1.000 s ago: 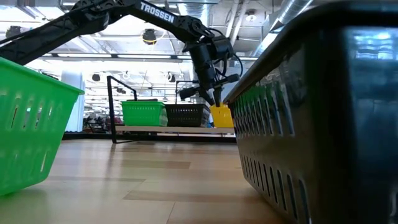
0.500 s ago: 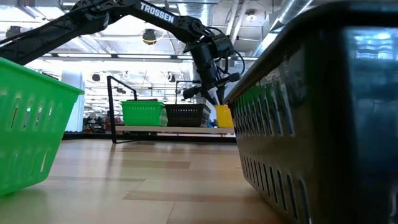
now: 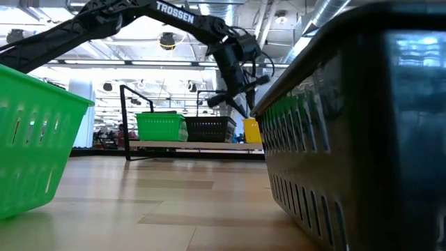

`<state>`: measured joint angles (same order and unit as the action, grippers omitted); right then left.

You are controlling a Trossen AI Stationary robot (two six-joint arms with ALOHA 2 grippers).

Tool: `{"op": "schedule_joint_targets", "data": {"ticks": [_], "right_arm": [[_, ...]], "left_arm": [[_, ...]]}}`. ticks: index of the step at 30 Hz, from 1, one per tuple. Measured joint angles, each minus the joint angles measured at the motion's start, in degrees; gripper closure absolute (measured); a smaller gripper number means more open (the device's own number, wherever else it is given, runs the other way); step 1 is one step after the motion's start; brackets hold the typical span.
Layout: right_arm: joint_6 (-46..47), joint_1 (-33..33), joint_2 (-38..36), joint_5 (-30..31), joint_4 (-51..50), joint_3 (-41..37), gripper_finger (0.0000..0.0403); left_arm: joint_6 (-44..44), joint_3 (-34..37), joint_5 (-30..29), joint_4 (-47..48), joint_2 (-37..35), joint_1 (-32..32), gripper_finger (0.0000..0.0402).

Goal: Stack baskets on shelf by color
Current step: Put the bottom yellow basket on the shelf

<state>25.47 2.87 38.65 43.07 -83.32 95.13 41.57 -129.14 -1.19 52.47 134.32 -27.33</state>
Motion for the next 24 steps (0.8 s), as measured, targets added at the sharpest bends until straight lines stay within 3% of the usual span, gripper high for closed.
{"op": "schedule_joint_targets", "data": {"ticks": [4, 9, 12, 17, 24], "right_arm": [[0.7, 0.0, 0.0, -2.7, -1.6, -0.1, 0.0301], [5.1, 0.0, -0.1, -2.8, -4.7, -2.6, 0.0303], [7.6, -0.2, -0.1, -2.9, -5.9, -5.7, 0.0325], [9.1, -0.2, 0.0, -6.5, -3.4, -14.3, 0.0393], [13.1, -0.2, 0.0, -10.7, 6.1, -29.3, 0.0399]], "left_arm": [[-3.3, -5.8, -2.2, 7.5, -0.1, 0.0, 0.0338], [-4.7, -4.0, -4.9, 11.1, -6.3, 0.4, 0.0369], [-5.6, -4.2, -7.7, 15.7, -9.9, 1.9, 0.0393], [-6.7, -4.2, -16.2, 22.9, -16.2, 7.9, 0.0399], [-0.7, -4.2, -32.2, 36.4, -23.7, 20.0, 0.0401]]}}
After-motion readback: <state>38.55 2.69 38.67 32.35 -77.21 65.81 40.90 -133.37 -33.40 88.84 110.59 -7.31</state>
